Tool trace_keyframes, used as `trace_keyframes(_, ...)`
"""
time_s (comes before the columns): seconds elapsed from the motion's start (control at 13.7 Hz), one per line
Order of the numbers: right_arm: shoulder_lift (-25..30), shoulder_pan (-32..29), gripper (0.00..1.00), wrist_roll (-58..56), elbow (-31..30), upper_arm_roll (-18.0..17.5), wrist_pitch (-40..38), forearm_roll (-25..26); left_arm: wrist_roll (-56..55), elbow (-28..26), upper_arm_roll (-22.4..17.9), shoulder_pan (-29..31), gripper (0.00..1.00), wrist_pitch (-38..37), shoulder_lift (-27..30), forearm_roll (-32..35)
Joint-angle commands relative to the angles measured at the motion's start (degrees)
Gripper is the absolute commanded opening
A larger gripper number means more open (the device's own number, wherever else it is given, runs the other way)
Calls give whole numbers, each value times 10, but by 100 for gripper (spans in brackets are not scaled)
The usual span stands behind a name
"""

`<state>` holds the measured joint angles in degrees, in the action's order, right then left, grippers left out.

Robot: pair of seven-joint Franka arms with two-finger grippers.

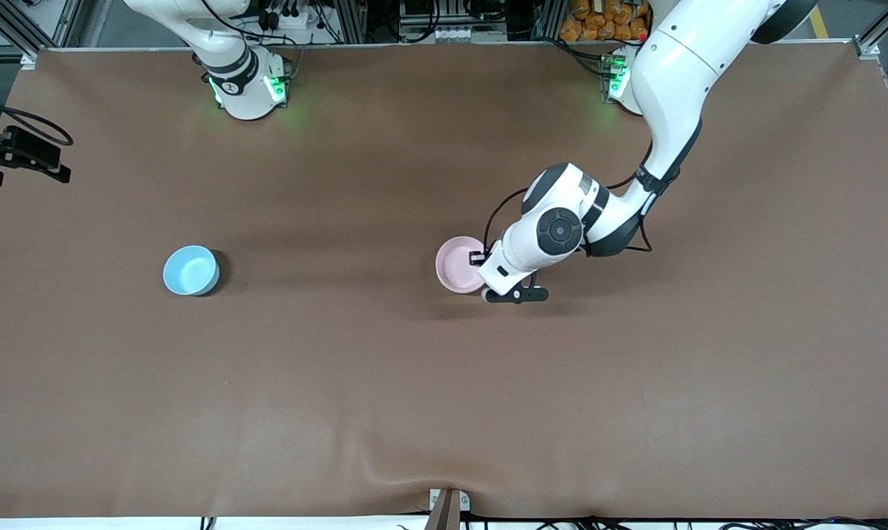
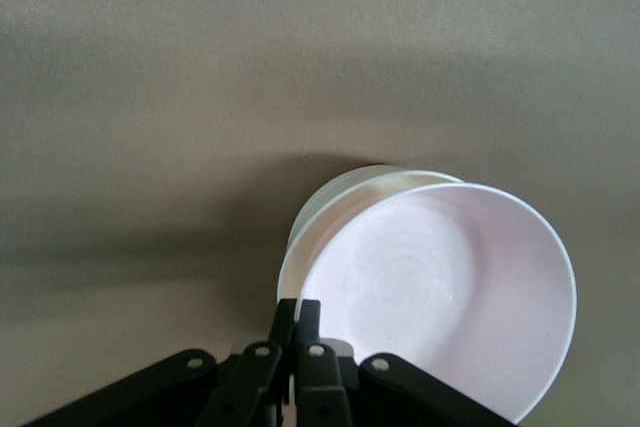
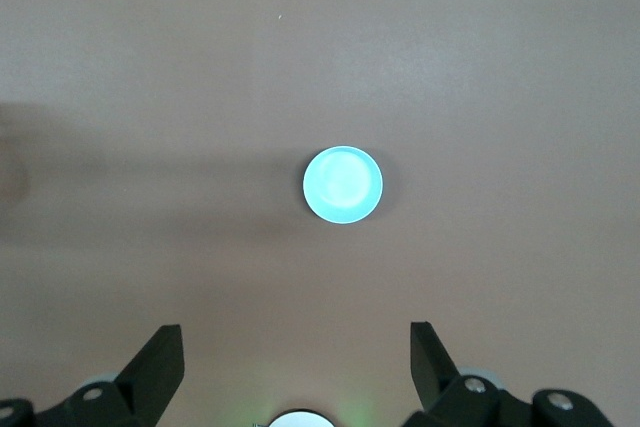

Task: Stack pink and blue bowls on white bowl
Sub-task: 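Lower the pink bowl into the white bowl and open the left gripper, then withdraw the left gripper while the right gripper reaches toward the blue bowl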

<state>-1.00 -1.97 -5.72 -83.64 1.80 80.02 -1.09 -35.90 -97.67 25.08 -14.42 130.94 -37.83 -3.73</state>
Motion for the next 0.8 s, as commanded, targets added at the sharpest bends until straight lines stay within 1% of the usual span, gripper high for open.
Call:
trace_keyframes(0.0, -3, -7, 100, 8, 8, -5, -6, -5, -15, -11, -3, 2, 36, -1, 14, 11)
trace_keyframes(0.07, -3, -7, 100, 8, 8, -5, -6, -5, -14, -11, -5, 4, 99, -2, 13, 12)
trace_keyframes(0.22, -3, -7, 100, 8, 8, -5, -6, -5, -14, -9, -13, 4, 100, -6, 20, 12)
trace_keyframes(0.29, -3, -7, 100, 8, 8, -5, -6, -5, -13, -9, -20, 6, 100, -14, 40, 16)
trace_keyframes(0.37, -3, -8, 100, 7, 8, -5, -6, -5, -12, -8, -39, 6, 100, -48, 69, 32)
trace_keyframes(0.44, -4, -8, 100, 4, 8, -4, -6, -4, -10, 1, -59, 11, 100, -99, 104, 54)
trace_keyframes(0.51, -4, -8, 100, 2, 9, -4, -6, -4, -8, 12, -70, 29, 100, -143, 131, 69)
trace_keyframes(0.66, -15, -15, 100, 2, 9, -4, -3, -1, -1, 33, -71, 78, 100, -200, 171, 72)
trace_keyframes(0.73, -30, -18, 100, 2, 9, -4, -2, 1, 15, 43, -71, 99, 100, -224, 189, 72)
